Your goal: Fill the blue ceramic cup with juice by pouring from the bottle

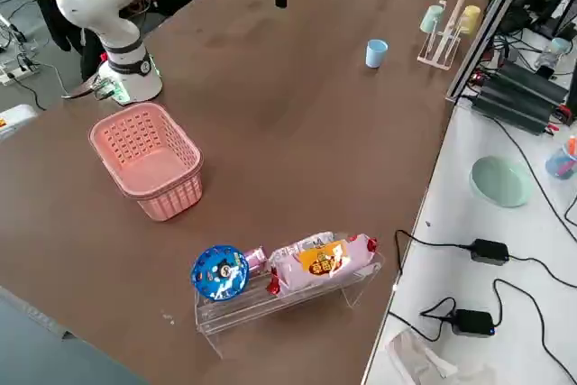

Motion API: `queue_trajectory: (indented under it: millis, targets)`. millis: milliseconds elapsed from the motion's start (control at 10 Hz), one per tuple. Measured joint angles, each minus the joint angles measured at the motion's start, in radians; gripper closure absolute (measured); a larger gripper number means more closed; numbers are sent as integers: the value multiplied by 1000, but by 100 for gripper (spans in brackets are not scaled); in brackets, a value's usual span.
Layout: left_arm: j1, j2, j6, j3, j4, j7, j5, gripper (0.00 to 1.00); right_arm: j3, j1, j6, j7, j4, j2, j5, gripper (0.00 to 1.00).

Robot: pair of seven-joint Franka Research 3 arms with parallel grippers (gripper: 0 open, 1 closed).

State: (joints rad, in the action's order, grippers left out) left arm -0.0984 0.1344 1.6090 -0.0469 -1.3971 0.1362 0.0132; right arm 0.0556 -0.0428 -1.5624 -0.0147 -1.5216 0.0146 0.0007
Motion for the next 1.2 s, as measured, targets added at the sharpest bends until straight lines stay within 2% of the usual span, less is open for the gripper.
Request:
queue_trajectory:
  millis: [300, 400, 700, 800, 1200]
  targets:
    - [6, -2, 1, -1, 5, 30, 0, 0, 0, 0, -3, 0, -11, 0, 0, 0]
    - [24, -2, 1, -1, 5, 103, -6, 0, 0, 0, -3, 0, -11, 0, -1, 0]
    - [201, -1, 1, -6, 5, 404, -140, 0, -2, -1, -7, 20, -11, -4, 0, 0]
    - [244, -1, 1, -8, 4, 501, -177, 0, -5, -2, -30, 103, -11, -15, 13, 0]
    - [420, -1, -2, -8, 2, 896, -292, 0, -10, -14, -120, 458, 9, -128, 269, 0]
